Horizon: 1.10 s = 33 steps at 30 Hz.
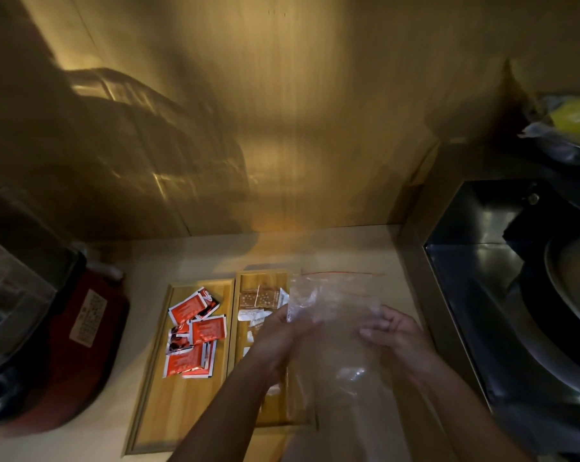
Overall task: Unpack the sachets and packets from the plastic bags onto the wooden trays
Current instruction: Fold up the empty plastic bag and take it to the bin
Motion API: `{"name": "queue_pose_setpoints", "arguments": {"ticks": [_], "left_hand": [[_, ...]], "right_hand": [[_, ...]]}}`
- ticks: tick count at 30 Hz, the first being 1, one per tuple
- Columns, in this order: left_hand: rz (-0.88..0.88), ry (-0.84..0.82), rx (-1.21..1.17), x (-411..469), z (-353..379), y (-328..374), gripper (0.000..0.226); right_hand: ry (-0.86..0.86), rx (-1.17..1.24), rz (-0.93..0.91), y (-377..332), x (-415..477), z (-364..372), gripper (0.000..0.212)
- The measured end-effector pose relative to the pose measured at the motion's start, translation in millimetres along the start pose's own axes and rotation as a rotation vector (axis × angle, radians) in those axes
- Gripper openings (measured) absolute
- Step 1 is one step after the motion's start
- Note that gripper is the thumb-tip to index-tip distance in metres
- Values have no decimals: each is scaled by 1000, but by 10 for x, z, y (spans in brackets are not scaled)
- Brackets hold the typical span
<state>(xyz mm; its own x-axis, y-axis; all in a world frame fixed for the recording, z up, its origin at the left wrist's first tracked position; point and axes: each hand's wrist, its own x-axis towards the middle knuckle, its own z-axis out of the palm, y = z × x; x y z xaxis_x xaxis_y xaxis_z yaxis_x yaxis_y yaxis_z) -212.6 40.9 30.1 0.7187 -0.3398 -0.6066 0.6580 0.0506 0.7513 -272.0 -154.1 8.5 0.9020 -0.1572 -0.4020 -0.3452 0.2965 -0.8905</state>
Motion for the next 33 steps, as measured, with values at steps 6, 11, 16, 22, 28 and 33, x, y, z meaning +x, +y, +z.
{"name": "queue_pose_setpoints", "arguments": {"ticks": [6, 11, 16, 22, 28, 33], "left_hand": [[69, 64, 19, -24, 6, -24, 22], [43, 17, -31, -42, -20, -2, 30], [47, 51, 9, -88, 3, -10, 26], [-10, -23, 174, -113, -79, -28, 34], [88, 37, 285, -150, -120, -63, 14], [157, -4, 364, -227, -124, -6, 21]], "right_hand": [[47, -9, 1, 15, -29, 36, 8], [-18, -41, 13, 21, -46, 27, 24], [-18, 123, 18, 9, -84, 100, 11], [56, 142, -57, -5, -53, 122, 12], [-137, 110, 27, -57, -141, 101, 28], [-156, 56, 129, 29, -159, 57, 16]]}}
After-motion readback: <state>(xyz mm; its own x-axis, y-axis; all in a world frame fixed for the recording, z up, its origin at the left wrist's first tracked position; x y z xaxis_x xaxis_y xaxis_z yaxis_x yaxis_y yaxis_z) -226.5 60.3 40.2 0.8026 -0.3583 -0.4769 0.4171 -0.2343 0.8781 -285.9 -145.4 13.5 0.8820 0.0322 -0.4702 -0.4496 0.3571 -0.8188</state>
